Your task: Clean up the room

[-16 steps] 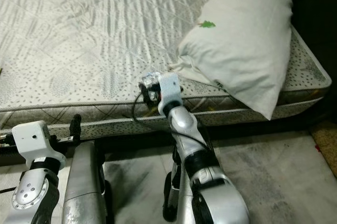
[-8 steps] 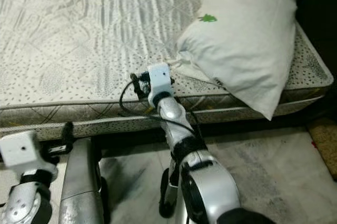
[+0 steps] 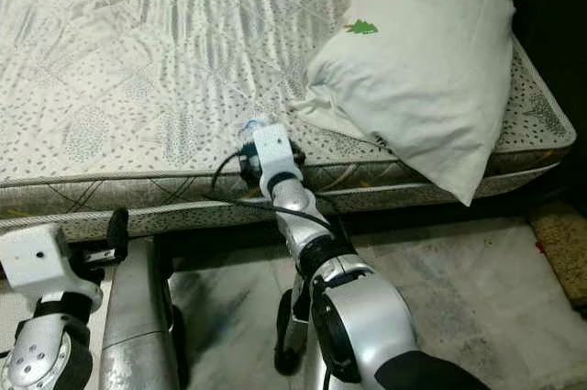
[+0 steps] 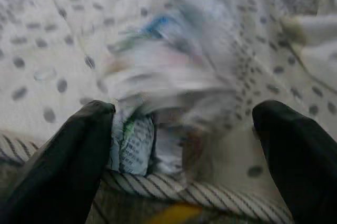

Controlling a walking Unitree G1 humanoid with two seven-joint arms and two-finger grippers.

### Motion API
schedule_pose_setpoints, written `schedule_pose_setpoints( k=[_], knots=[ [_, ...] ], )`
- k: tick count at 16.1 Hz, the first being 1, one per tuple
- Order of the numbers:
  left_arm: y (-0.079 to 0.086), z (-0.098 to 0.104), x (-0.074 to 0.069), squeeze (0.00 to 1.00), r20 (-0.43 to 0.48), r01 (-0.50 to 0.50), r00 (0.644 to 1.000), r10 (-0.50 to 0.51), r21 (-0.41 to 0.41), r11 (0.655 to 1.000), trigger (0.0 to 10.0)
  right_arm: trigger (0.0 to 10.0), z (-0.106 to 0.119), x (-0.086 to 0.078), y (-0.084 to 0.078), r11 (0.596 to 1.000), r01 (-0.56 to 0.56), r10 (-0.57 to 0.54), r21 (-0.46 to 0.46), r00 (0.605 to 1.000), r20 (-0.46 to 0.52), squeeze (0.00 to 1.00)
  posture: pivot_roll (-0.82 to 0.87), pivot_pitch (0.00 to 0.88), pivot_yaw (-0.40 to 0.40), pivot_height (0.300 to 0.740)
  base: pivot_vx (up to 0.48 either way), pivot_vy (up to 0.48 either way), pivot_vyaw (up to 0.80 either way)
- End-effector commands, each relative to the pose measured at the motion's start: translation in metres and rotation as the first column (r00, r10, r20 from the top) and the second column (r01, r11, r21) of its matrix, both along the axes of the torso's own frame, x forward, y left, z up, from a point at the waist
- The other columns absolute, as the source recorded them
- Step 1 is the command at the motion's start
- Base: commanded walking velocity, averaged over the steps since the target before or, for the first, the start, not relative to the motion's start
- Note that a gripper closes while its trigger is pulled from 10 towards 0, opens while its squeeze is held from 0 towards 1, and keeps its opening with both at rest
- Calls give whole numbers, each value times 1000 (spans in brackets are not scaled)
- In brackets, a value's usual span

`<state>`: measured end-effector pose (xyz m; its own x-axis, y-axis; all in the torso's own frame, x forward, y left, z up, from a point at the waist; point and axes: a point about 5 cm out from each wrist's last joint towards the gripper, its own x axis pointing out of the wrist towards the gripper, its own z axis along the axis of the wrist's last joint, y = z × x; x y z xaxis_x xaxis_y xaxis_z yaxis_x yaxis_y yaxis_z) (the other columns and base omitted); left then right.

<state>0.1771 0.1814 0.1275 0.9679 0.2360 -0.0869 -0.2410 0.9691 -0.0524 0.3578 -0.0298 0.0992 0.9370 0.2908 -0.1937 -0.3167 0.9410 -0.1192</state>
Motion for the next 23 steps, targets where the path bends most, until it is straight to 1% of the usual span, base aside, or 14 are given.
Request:
schedule_pose_setpoints(
  k=[1,2,4,9,11,12,15,19,23],
  knots=[
    [0,-3,-3,0,-23,-13,1000,13,-6,1000,10000,667,-6,-11,27,998,-38,40,44,997,-62,0,326,279,-143,504,0,0,0],
    [-1,-3,-1,0,-20,-14,1000,13,-7,1000,10000,0,-4,-11,29,998,-38,40,45,998,-56,0,324,274,-145,504,0,0,0],
    [0,-3,1,0,-17,-15,1000,15,-8,1000,10000,0,-2,-10,30,998,-37,39,43,998,-49,0,321,269,-146,504,0,0,0],
    [1,-2,9,0,-1,-13,1000,13,-3,1000,10000,0,4,-5,25,998,-26,28,66,999,-30,0,313,247,-140,504,0,0,0],
    [0,-1,12,0,7,-1,1000,1,1,1000,10000,0,6,-4,25,997,-26,27,72,999,-22,0,310,242,-138,504,0,0,0],
    [1,0,15,0,15,20,1000,-21,12,1000,10000,0,8,-4,24,997,-26,27,79,1000,-12,0,306,236,-135,504,0,0,0],
    [8,0,19,0,18,10,1000,-10,21,1000,10000,0,8,-2,20,996,-15,16,83,1000,-8,0,295,227,-128,504,0,0,0],
    [0,0,28,0,30,45,999,-45,5,999,10000,0,10,1,13,996,2,-3,84,1000,6,0,269,214,-119,504,0,0,0],
    [-3,-3,40,0,39,77,996,-76,-18,997,10000,0,12,4,7,995,29,-32,96,999,22,0,239,163,-101,504,0,0,0]
  ],
)
